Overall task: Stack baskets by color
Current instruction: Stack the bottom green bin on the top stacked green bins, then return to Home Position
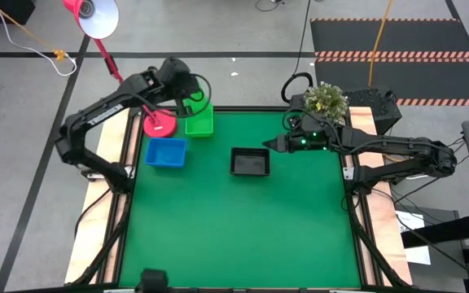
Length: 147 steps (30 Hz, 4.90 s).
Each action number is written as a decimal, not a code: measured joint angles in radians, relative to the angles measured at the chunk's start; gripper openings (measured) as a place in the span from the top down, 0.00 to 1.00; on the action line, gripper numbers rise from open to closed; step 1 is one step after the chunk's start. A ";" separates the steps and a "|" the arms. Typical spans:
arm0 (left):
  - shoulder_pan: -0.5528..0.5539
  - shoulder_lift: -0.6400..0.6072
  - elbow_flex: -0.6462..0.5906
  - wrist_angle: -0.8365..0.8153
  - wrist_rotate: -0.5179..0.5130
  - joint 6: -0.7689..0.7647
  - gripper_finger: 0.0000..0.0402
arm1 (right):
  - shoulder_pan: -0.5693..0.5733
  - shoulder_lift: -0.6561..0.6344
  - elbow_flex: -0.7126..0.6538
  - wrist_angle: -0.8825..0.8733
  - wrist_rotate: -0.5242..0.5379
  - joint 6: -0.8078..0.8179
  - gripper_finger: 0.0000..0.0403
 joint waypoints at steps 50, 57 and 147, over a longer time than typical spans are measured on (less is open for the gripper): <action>0.256 0.611 0.609 -0.508 0.477 0.262 0.98 | -0.036 0.000 0.000 -0.085 -0.185 -0.082 0.44; 0.254 0.662 0.606 -0.513 0.484 0.245 0.98 | -0.037 0.000 0.000 -0.089 -0.185 -0.082 0.44; -0.350 -0.417 -0.091 -0.046 0.390 -0.705 0.99 | -0.036 -0.309 -0.001 0.106 -0.151 -1.036 1.00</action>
